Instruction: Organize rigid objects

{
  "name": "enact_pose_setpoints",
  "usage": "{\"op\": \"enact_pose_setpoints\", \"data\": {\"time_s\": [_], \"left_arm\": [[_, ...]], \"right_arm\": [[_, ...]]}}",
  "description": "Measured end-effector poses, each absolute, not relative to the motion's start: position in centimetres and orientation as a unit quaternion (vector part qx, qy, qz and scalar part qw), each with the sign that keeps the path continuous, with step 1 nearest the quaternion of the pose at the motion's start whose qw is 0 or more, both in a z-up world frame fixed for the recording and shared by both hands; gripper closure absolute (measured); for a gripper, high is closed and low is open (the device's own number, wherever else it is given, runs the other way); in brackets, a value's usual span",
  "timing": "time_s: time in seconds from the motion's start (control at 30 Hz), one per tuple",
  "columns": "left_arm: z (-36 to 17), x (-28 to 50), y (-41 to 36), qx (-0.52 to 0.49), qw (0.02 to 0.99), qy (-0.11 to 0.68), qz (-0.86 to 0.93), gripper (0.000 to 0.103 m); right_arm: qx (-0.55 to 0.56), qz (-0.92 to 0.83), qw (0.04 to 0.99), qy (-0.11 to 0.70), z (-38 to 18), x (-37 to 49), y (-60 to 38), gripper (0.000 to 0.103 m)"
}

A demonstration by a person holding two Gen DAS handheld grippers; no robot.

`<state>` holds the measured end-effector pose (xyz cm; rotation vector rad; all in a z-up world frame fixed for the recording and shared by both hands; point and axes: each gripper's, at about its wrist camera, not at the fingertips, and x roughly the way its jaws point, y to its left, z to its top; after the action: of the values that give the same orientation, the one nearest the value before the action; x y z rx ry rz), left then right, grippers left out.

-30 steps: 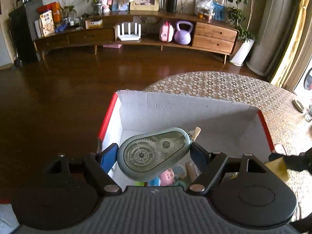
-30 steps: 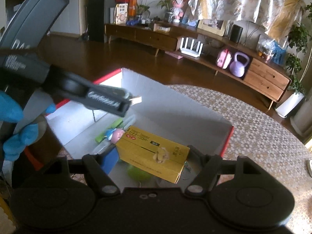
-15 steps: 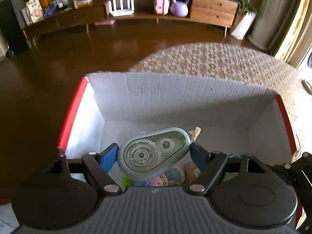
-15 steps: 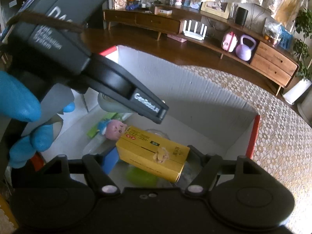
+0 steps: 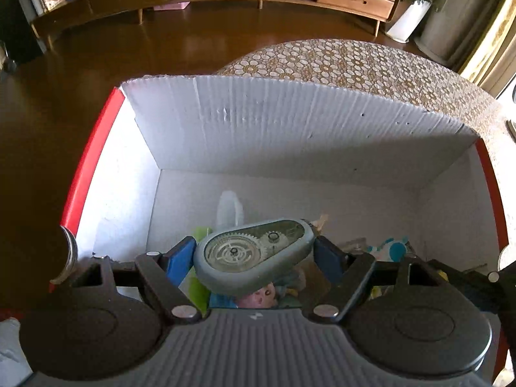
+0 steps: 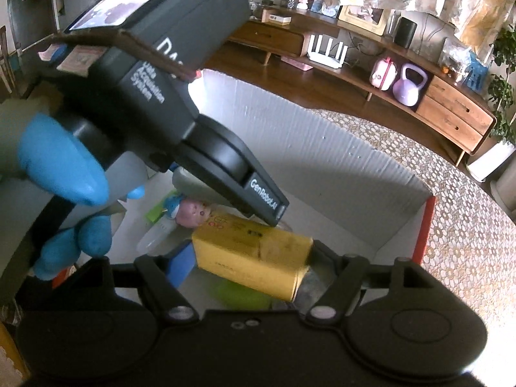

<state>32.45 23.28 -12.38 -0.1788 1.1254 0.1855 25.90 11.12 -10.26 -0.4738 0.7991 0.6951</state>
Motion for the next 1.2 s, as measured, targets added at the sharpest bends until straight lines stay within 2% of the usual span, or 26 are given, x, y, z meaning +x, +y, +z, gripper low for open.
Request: {"op": "enact_pose_setpoints", "data": {"time_s": [0.4, 0.57, 1.1, 1.2], "left_arm": [[-10.3, 31.4, 23.0, -0.082, 0.854, 0.504, 0.100, 0.024], [-9.0, 30.3, 22.5, -0.071, 0.861, 0.492, 0.105, 0.024], [-3.4, 24.9, 19.7, -0.048, 0.895, 0.429, 0.111, 0.024], [-2.4, 23.6, 18.8, -0.044, 0.903, 0.413, 0.108, 0.024]], "right_arm": [[-0.200, 0.330, 0.848, 0.362, -8.4, 25.3, 9.9, 0.022], [-0.188, 0.329, 0.854, 0.356, -7.1, 24.5, 8.5, 0.018], [-0.124, 0.343, 0.871, 0.328, -1.9, 20.9, 2.1, 0.010], [-0.110, 0.346, 0.875, 0.320, -1.1, 20.1, 0.5, 0.005]]}}
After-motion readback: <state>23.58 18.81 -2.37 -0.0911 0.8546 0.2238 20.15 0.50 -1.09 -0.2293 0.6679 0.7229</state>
